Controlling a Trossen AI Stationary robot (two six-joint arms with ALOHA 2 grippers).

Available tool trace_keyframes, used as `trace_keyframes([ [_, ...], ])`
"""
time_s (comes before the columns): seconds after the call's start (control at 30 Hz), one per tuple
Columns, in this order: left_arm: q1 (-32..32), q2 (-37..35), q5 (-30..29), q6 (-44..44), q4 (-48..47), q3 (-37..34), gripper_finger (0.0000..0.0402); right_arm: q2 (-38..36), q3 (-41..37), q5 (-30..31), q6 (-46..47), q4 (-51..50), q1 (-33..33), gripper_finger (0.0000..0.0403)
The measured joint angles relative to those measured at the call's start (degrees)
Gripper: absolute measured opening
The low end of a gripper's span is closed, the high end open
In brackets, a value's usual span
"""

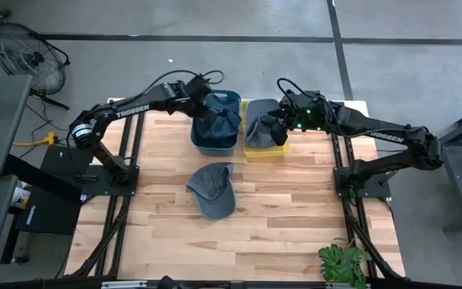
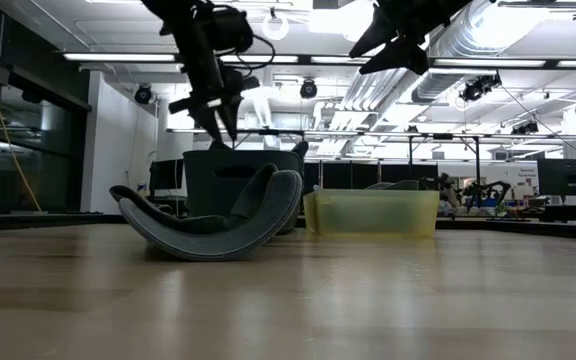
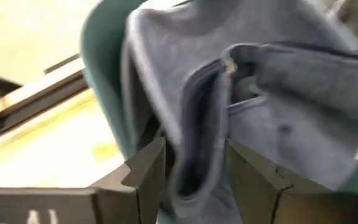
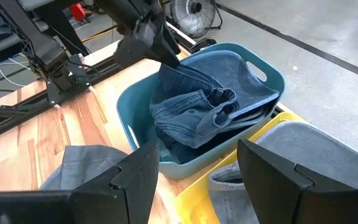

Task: Pick & Place hat
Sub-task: Put the blue cap into the blue bin

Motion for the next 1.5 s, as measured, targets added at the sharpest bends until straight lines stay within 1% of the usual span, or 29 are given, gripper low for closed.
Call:
trace_keyframes([
  [0.13,0.0,-0.03,4.82,1.95,0.87,2.38,0.0155,0.0,0.0,0.02,-0.05,0.0,0.0,0.0211],
  [0.27,-0.02,-0.04,10.67,3.53,3.64,2.6,0.0126,0.0,0.0,0.04,-0.07,0.0,0.0,0.0211],
  [0.33,-0.04,-0.04,12.34,3.51,5.02,2.6,0.01,0.0,0.0,0.06,-0.07,0.0,0.0,0.0211],
  [0.47,-0.48,-0.04,15.55,3.5,8.37,2.58,0.0022,-0.01,0.0,0.3,-0.1,-0.04,0.0,0.0211],
  [0.5,-0.53,-0.04,15.98,3.5,9.26,2.58,0.0012,-0.02,0.0,0.65,-0.1,-0.24,0.0,0.0211],
  [0.6,-1.56,-0.04,16.93,3.08,11.48,2.57,0.0011,-0.38,0.0,0.98,-0.1,-1.74,-0.02,0.0211],
  [0.7,-3.28,0.26,18.22,3.18,14.49,2.58,0.0002,-1.2,0.0,1.05,-0.3,-3.39,-0.05,0.0211],
  [0.8,-5.56,2.62,18.23,3.07,18.46,2.61,0.0002,-2.17,0.0,1.67,-0.71,-4.65,-0.09,0.0211],
  [0.93,-7.89,5.57,20.5,2.23,21.87,2.55,0.0001,-3.54,0.0,3.38,-0.79,-5.73,-0.07,0.0211],
  [1.1,-9.51,9.69,19.54,1.47,24.48,2.43,0.0001,-4.73,0.02,4.14,-0.79,-7.21,-0.06,0.0211],
  [1.17,-9.53,10.5,19.53,1.28,26.94,2.55,0.0001,-5.13,0.02,4.26,-0.75,-7.52,-0.04,0.0211],
  [1.27,-9.38,11.62,18.49,0.45,26.84,2.6,0.0,-5.35,0.02,4.43,-0.69,-8.44,-0.04,0.0211],
  [1.5,-9.39,12.76,5.09,1.53,23.61,2.56,0.0,-5.38,0.02,4.44,-0.58,-9.9,-0.04,0.0211],
])
